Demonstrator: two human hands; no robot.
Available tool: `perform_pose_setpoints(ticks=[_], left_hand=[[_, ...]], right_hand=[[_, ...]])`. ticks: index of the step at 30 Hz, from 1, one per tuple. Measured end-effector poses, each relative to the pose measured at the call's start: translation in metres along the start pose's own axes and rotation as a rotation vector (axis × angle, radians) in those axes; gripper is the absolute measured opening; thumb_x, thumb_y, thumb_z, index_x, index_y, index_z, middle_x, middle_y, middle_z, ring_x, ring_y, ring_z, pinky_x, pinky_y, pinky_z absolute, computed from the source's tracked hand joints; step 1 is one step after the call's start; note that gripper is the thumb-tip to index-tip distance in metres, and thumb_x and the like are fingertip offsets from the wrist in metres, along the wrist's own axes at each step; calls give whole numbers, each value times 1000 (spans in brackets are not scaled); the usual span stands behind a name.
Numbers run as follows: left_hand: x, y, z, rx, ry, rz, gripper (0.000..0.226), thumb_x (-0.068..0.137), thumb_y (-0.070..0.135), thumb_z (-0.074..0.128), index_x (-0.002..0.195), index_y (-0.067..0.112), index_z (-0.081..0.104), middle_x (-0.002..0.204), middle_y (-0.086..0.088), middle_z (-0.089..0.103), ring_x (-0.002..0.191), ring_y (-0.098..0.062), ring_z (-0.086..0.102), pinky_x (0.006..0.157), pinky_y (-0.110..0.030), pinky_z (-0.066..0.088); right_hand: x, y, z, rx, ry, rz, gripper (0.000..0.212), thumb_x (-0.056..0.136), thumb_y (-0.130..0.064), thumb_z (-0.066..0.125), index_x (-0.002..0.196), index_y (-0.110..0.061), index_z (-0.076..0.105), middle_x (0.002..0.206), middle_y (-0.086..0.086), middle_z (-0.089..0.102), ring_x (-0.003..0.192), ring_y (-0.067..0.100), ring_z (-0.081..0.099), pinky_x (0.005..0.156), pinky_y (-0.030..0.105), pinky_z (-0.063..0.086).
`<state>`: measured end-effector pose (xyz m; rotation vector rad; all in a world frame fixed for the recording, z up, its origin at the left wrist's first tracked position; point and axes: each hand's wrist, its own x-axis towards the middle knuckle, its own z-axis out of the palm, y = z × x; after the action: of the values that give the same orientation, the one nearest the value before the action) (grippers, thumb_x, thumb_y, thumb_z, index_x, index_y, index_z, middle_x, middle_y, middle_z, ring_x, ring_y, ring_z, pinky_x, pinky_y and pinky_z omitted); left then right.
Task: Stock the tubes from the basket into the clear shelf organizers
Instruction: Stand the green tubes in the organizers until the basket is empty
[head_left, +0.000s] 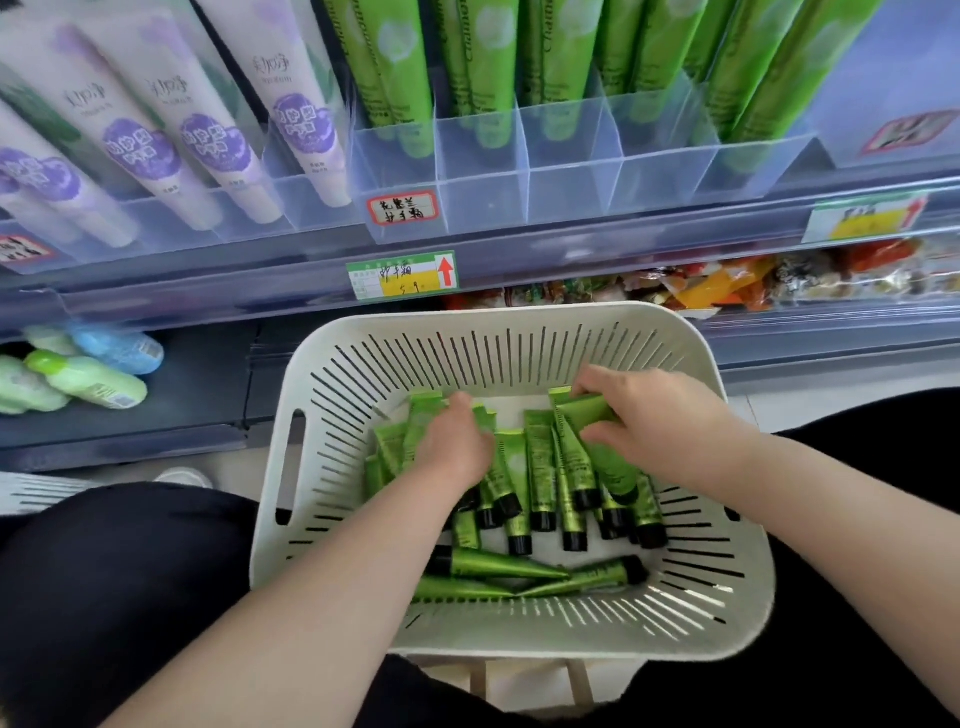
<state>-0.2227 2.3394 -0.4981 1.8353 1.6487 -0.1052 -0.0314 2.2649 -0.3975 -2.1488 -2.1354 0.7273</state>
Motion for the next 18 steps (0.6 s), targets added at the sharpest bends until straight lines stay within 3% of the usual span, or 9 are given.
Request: perform_pose_setpoints(ticks=[3, 6, 8, 11, 14, 16, 18], left_hand=[[6, 2, 6, 113, -12, -65, 60, 93, 25, 59, 145, 17, 29, 118, -10, 60, 63, -8, 56, 36, -14, 34], [12, 2, 6, 263, -106, -48, 48, 92, 26, 59, 134, 13, 42, 126, -11, 55, 94, -24, 61, 64, -28, 46], [16, 3, 5, 298, -134, -40, 37, 92, 31, 58, 123, 15, 49, 116, -8, 60, 88, -23, 59, 65, -31, 46], [18, 7, 9, 226, -78, -39, 35, 89, 27, 62, 116, 15, 44, 93, -3, 64, 69, -17, 56, 47, -26, 38], [15, 17, 21, 67, -66, 12, 40, 82, 12, 62, 110, 17, 34, 84, -2, 60, 73, -21, 61, 56, -33, 47], [15, 26, 28, 87, -118, 43, 35, 77, 6, 57, 107, 16, 41, 84, -2, 58, 75, -22, 60, 55, -30, 44], [13, 33, 30, 180, -167, 91, 11, 79, 10, 55, 89, 15, 54, 77, -2, 58, 71, -20, 57, 52, -29, 41]], right_hand=[[6, -3, 10, 0, 9, -36, 24, 92, -36, 54, 113, -35, 42, 83, -6, 64, 70, 18, 61, 56, 31, 49], [16, -2, 15, -23, 41, -105, 22, 93, -34, 53, 113, -32, 42, 80, -7, 62, 67, 18, 58, 51, 29, 42], [20, 2, 15, -19, 47, -114, 21, 94, -32, 53, 112, -32, 43, 82, -7, 61, 68, 19, 56, 52, 29, 39], [25, 7, 13, 2, 87, -126, 19, 93, -29, 53, 109, -31, 44, 82, -9, 61, 68, 19, 53, 51, 29, 34], [27, 7, 14, 13, 130, -139, 21, 92, -24, 56, 107, -31, 44, 77, -11, 57, 68, 18, 57, 48, 28, 34], [27, 7, 15, 17, 143, -155, 22, 91, -23, 56, 108, -30, 44, 82, -10, 60, 72, 20, 60, 50, 29, 34], [26, 7, 15, 43, 157, -161, 22, 91, -21, 56, 109, -30, 46, 93, -8, 62, 78, 21, 61, 53, 29, 35]])
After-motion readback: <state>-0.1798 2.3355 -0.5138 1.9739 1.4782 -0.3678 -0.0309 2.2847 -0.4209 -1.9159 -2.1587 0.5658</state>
